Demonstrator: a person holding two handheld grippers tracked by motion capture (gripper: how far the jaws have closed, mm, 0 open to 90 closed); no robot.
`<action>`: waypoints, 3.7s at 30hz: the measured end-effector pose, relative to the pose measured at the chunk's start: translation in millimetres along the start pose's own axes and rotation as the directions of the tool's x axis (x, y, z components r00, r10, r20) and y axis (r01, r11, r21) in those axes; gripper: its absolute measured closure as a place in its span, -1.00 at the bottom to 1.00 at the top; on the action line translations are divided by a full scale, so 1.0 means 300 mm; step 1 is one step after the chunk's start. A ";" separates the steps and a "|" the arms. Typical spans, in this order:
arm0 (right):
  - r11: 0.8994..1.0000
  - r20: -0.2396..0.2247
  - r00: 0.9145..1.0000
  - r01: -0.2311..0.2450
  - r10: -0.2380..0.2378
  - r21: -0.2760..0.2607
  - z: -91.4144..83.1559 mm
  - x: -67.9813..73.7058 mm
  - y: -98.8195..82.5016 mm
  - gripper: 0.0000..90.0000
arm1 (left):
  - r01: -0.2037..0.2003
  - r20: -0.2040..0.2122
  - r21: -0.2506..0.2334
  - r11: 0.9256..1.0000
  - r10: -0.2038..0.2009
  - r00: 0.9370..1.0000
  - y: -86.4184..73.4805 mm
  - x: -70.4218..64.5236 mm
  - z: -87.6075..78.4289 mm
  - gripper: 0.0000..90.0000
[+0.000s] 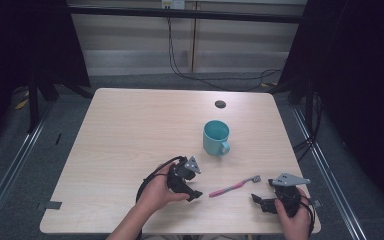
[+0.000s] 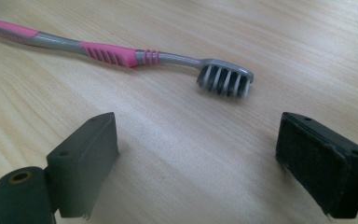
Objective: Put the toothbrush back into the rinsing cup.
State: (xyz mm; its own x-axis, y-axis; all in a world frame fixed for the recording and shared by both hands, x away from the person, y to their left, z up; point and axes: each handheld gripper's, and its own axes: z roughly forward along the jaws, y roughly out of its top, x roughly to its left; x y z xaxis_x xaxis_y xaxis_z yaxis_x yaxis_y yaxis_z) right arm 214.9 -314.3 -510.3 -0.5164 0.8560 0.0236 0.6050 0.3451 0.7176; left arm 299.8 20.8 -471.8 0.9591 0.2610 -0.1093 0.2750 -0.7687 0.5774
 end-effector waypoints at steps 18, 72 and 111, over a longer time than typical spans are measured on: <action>1.000 0.000 1.000 -0.001 0.001 0.000 0.000 0.000 0.000 -0.73 | -0.027 0.055 0.035 0.999 0.025 0.998 0.079 -0.039 0.078 -0.06; 1.000 0.000 1.000 0.000 0.000 0.001 0.000 0.000 0.000 -0.73 | -0.023 0.048 0.129 0.991 0.017 0.999 0.179 -0.078 0.143 0.81; 0.972 -0.158 0.972 -0.198 0.176 -0.131 0.006 0.052 0.066 -0.64 | 0.094 0.026 -0.107 0.990 -0.092 0.995 0.122 -0.015 -0.012 0.82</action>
State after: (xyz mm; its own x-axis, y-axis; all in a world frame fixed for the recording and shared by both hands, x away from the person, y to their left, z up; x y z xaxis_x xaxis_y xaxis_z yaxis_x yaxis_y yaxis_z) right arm 219.9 -293.5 -496.9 -0.4905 0.8320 0.2593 0.6106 0.1159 0.7834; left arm 305.3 -6.4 -447.1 0.9313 0.3149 -0.1828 0.3550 -0.6739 0.6480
